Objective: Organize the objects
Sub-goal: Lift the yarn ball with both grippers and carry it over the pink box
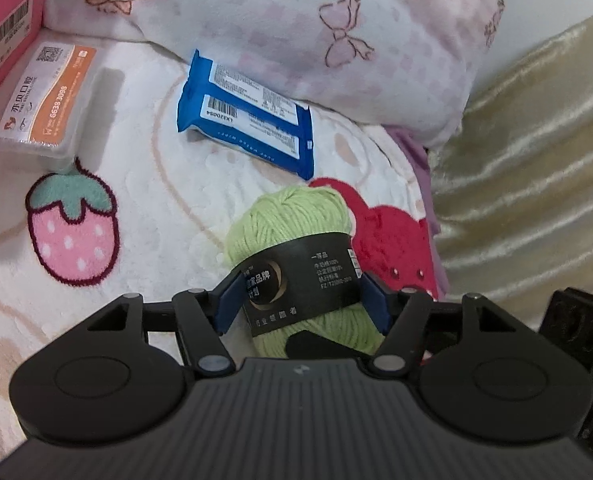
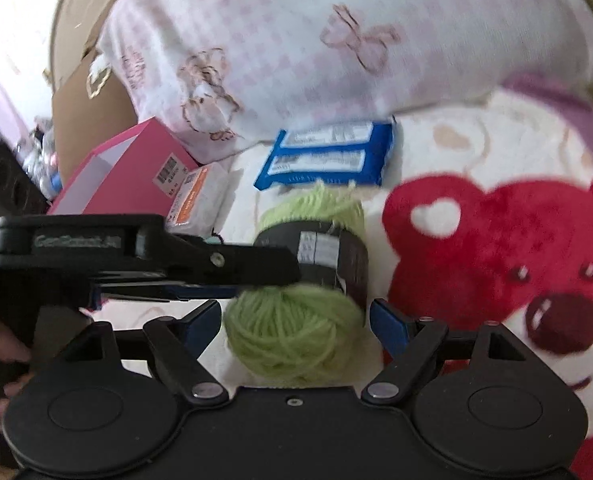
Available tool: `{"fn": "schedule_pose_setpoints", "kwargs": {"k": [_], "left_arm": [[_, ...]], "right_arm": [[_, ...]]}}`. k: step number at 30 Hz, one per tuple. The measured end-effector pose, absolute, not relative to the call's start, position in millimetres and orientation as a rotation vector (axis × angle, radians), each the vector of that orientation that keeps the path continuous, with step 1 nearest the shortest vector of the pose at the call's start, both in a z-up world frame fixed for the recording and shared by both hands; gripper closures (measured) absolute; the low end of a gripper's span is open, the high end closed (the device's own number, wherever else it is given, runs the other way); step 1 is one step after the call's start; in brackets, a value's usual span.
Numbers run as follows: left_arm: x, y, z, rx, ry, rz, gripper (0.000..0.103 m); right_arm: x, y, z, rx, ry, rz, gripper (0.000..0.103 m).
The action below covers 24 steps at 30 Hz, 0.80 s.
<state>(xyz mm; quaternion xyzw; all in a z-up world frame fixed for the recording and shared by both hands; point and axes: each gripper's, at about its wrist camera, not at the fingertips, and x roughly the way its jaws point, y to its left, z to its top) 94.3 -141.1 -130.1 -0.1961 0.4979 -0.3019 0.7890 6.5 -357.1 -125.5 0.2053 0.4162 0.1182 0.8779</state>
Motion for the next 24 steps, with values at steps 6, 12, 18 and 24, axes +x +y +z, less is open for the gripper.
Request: {"fn": "schedule_pose_setpoints", "kwargs": {"k": [6, 12, 18, 24], "left_arm": [[94, -142, -135, -0.421, 1.085, -0.631, 0.04], [90, -141, -135, -0.4, 1.079, -0.619, 0.043], [83, -134, -125, -0.388, 1.084, -0.621, 0.047], [72, -124, -111, -0.317, 1.129, -0.583, 0.047]], "right_arm": [[7, -354, -126, 0.4, 0.859, 0.278, 0.035], [5, -345, -122, 0.33, 0.845, 0.291, 0.038], [-1, -338, -115, 0.303, 0.826, 0.325, 0.039], [-9, -317, -110, 0.268, 0.841, 0.371, 0.039]]}}
